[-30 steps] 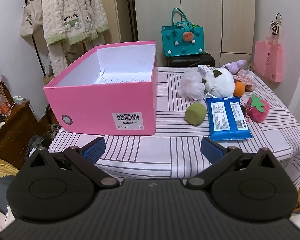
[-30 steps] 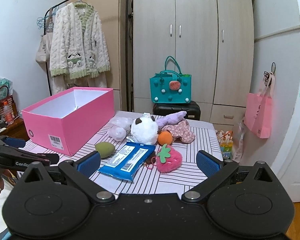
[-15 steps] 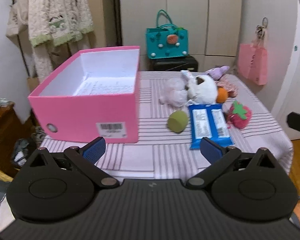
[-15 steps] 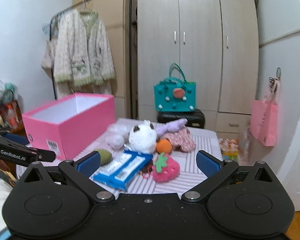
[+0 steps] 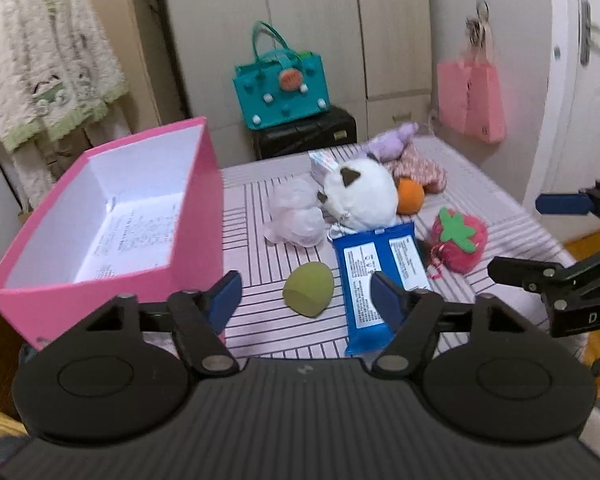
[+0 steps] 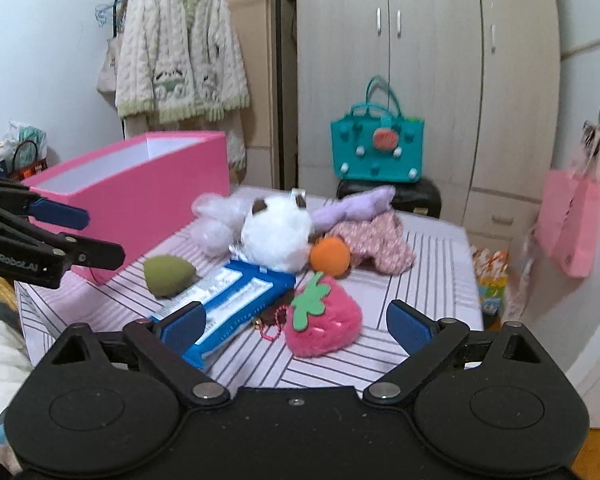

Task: Organize soft objects
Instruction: 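Grasp the green sponge with the left tool while the right tool grasps the strawberry plush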

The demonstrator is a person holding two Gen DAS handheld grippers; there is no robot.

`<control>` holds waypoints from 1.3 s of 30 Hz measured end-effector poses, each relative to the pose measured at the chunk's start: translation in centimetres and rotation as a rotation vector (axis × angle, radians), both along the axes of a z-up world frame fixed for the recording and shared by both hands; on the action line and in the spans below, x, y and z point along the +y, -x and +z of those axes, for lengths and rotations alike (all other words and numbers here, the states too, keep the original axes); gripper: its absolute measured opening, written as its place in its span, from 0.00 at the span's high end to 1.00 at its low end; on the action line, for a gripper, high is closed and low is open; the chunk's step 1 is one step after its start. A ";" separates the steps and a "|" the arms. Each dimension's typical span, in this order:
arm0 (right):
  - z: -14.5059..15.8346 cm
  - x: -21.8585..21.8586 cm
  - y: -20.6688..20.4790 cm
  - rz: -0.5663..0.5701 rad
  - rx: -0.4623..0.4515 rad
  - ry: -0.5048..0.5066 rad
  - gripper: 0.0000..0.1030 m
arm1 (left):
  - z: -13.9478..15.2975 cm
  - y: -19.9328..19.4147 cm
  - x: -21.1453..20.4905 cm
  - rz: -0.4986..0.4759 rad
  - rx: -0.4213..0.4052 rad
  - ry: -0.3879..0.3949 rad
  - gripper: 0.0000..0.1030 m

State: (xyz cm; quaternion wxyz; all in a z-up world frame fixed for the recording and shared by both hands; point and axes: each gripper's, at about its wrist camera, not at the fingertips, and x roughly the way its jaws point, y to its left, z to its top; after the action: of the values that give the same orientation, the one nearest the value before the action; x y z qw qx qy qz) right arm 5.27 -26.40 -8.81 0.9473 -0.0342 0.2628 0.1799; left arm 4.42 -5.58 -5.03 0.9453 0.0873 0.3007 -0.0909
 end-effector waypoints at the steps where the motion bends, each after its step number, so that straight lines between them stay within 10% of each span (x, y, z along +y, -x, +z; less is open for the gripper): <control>1: -0.3 -0.1 -0.5 0.003 0.012 -0.006 0.06 | -0.3 -0.7 -0.4 -0.012 0.016 -0.018 0.41; 14: -3.2 -1.0 -5.8 -0.016 0.165 -0.058 0.09 | -3.4 -7.2 -1.4 -0.109 0.194 -0.198 0.45; 31: -4.0 -1.1 -5.4 -0.027 0.154 -0.040 0.67 | -5.2 -9.3 -1.7 -0.140 0.269 -0.189 0.45; 36: -4.0 -0.8 -4.9 -0.003 0.139 0.002 0.60 | -5.2 -9.2 -1.6 -0.140 0.253 -0.173 0.49; 39: -3.8 -0.3 -4.4 -0.006 0.101 0.055 0.25 | -5.4 -9.0 -1.8 -0.160 0.239 -0.179 0.64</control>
State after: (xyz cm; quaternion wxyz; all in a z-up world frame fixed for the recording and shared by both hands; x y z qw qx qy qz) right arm 9.67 -26.72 -12.61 0.9321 -0.0500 0.3152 0.1711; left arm 13.38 -7.40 -10.40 0.8811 0.1834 0.4099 -0.1484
